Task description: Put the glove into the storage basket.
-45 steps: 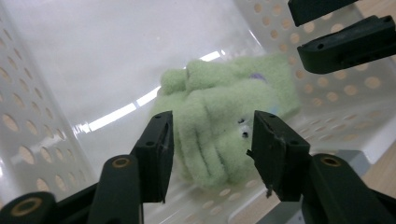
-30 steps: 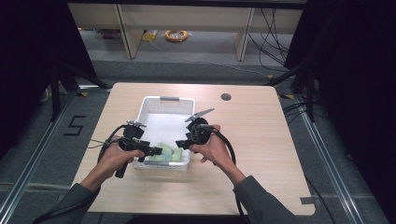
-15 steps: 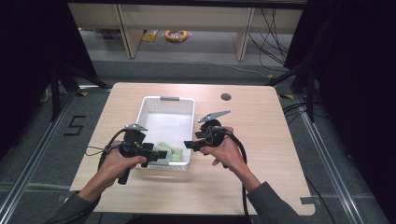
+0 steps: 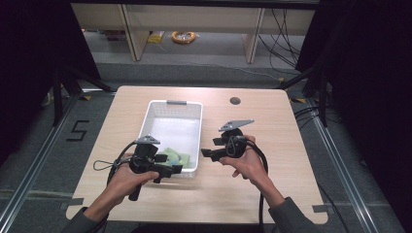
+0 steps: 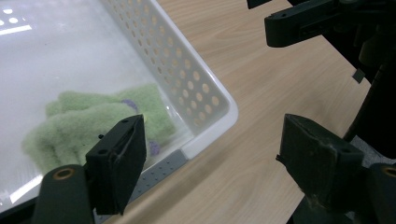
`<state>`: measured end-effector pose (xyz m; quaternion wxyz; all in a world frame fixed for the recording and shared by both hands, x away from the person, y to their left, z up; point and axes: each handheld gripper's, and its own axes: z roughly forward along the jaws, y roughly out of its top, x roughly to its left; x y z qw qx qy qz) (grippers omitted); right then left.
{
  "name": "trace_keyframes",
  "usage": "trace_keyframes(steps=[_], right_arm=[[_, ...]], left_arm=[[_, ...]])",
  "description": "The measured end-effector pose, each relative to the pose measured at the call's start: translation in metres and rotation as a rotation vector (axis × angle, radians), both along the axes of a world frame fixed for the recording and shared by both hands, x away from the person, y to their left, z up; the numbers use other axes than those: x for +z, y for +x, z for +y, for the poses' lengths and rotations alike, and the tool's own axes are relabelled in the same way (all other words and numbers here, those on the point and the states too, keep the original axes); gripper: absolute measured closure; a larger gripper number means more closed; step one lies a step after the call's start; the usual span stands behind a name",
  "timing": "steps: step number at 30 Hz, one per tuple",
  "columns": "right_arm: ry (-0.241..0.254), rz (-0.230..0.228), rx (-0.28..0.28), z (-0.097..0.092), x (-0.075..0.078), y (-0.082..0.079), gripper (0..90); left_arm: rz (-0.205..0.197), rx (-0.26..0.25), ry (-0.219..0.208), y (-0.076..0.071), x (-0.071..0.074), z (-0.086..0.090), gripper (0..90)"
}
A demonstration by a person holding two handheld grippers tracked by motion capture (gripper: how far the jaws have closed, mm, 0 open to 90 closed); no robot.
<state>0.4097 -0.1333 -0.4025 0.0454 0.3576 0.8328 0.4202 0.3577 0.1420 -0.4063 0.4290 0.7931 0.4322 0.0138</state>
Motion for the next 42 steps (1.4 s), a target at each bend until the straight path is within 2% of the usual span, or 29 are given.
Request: trace_keyframes(steps=[1,3,6,8,9,10,11,13,14,16,17,20,23,25,26,27,28,31,32,38,41,42], right_arm=[[0.000,-0.018,0.014,-0.003,-0.001,0.000,34.9],[0.007,-0.010,0.003,-0.006,-0.001,-0.002,34.7],[0.019,-0.025,0.007,-0.011,-0.003,-0.004,34.6],[0.005,-0.028,-0.009,-0.016,-0.002,-0.007,34.5],[0.017,-0.056,0.017,-0.018,-0.004,-0.006,34.5],[0.022,-0.027,-0.007,-0.018,-0.003,-0.009,34.5],[0.023,-0.039,-0.010,-0.021,-0.004,-0.010,34.4],[0.043,-0.022,0.002,-0.023,-0.005,-0.012,34.3],[0.047,-0.019,-0.011,-0.024,-0.006,-0.014,34.3],[0.044,-0.037,-0.007,-0.027,-0.008,-0.016,34.1],[0.047,-0.006,-0.017,-0.028,-0.007,-0.019,34.2],[0.062,-0.012,-0.009,-0.034,-0.012,-0.022,34.0],[0.056,-0.027,-0.010,-0.037,-0.014,-0.024,34.0],[0.069,-0.010,-0.020,-0.040,-0.015,-0.026,34.0],[0.060,-0.036,-0.010,-0.042,-0.016,-0.026,33.9],[0.069,0.005,-0.036,-0.043,-0.016,-0.030,33.9],[0.073,-0.020,-0.014,-0.045,-0.017,-0.028,33.9],[0.083,-0.014,-0.028,-0.049,-0.020,-0.033,33.8],[0.084,0.000,-0.025,-0.050,-0.020,-0.034,33.8],[0.082,-0.006,-0.024,-0.057,-0.025,-0.042,33.5],[0.091,0.013,-0.038,-0.060,-0.026,-0.046,33.4],[0.088,-0.003,-0.033,-0.062,-0.027,-0.046,33.1]], left_arm=[[-0.005,0.009,-0.004,-0.001,0.000,-0.001,22.3],[-0.013,0.006,-0.012,-0.004,0.001,-0.002,22.0],[-0.028,-0.001,-0.018,-0.008,0.001,-0.004,22.0],[-0.032,-0.013,-0.018,-0.012,0.002,-0.006,21.9],[-0.040,-0.015,-0.015,-0.013,0.002,-0.007,21.7],[-0.037,-0.021,-0.018,-0.014,0.002,-0.008,21.6],[-0.038,-0.020,-0.018,-0.016,0.002,-0.010,21.6],[-0.035,-0.031,-0.023,-0.020,0.001,-0.012,21.3],[-0.035,-0.036,-0.026,-0.021,0.000,-0.013,21.1],[-0.036,-0.043,-0.025,-0.024,-0.001,-0.015,20.5],[-0.036,-0.049,-0.030,-0.026,-0.001,-0.016,20.4],[-0.032,-0.062,-0.039,-0.032,-0.004,-0.021,20.1],[-0.031,-0.078,-0.034,-0.036,-0.007,-0.024,20.1],[-0.031,-0.087,-0.034,-0.038,-0.009,-0.026,20.1],[-0.032,-0.080,-0.035,-0.039,-0.009,-0.027,20.1],[-0.039,-0.086,-0.029,-0.040,-0.009,-0.027,20.1],[-0.040,-0.084,-0.030,-0.040,-0.010,-0.028,20.1],[-0.036,-0.087,-0.036,-0.041,-0.012,-0.029,20.1],[-0.040,-0.088,-0.029,-0.042,-0.013,-0.029,20.1],[-0.043,-0.092,-0.030,-0.045,-0.017,-0.030,20.1],[-0.042,-0.096,-0.032,-0.048,-0.020,-0.030,20.1],[-0.047,-0.096,-0.034,-0.048,-0.021,-0.030,20.1]])
